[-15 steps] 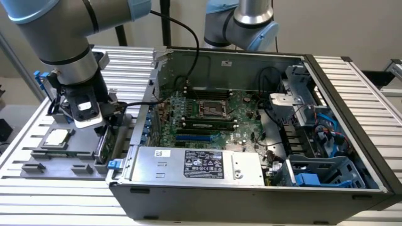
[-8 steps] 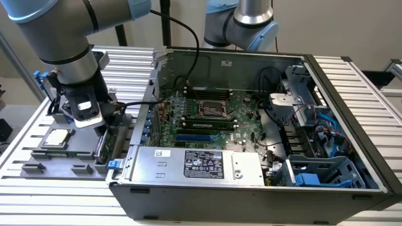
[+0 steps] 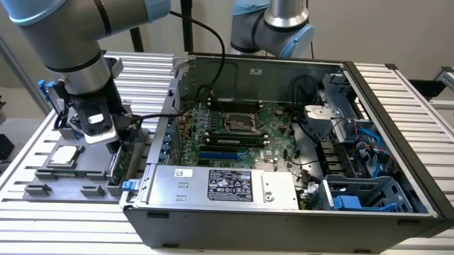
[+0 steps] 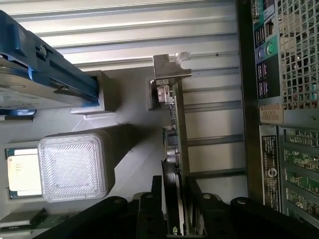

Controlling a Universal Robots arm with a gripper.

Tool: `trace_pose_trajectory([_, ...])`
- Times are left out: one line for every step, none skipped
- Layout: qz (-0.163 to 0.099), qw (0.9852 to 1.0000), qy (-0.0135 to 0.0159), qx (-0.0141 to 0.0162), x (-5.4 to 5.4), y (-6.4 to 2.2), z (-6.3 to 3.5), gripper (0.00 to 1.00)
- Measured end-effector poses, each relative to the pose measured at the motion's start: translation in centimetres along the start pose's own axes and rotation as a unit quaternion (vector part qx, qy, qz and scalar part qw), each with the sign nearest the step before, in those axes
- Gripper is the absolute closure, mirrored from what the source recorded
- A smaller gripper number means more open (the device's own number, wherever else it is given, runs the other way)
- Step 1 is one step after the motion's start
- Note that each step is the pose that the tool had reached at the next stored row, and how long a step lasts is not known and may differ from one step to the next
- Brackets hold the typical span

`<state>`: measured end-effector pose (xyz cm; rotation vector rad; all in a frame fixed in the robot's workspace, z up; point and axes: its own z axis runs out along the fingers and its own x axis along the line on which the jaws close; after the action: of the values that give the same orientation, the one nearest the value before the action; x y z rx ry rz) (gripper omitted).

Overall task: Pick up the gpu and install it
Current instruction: 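Pick up the gpu and move the gpu toward the slot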

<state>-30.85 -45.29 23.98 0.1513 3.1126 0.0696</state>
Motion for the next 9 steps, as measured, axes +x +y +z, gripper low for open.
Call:
trace_pose_trajectory([0.0, 1.0, 0.0, 0.0, 0.0, 0.0, 0.0, 0.0])
trace_pose_trajectory([0.0, 1.0, 0.0001, 0.0, 0.0, 0.0, 0.0, 1.0])
trace_pose_trajectory([0.0, 1.0, 0.0, 0.0, 0.0, 0.01, 0.0, 1.0])
trace_pose_trajectory([0.0, 1.0, 0.0, 0.0, 0.0, 0.01, 0.0, 1.0])
trace_pose_trajectory([0.0, 1.0, 0.0, 0.0, 0.0, 0.01, 0.0, 1.0])
trace_pose_trajectory([0.0, 1.0, 0.0, 0.0, 0.0, 0.01, 0.0, 1.0])
trace_pose_trajectory([0.0, 1.0, 0.0, 0.0, 0.0, 0.01, 0.0, 1.0])
trace_pose_trajectory([0.0, 1.0, 0.0, 0.0, 0.0, 0.01, 0.0, 1.0])
trace_pose_trajectory([0.0, 1.0, 0.0, 0.0, 0.0, 0.01, 0.0, 1.0])
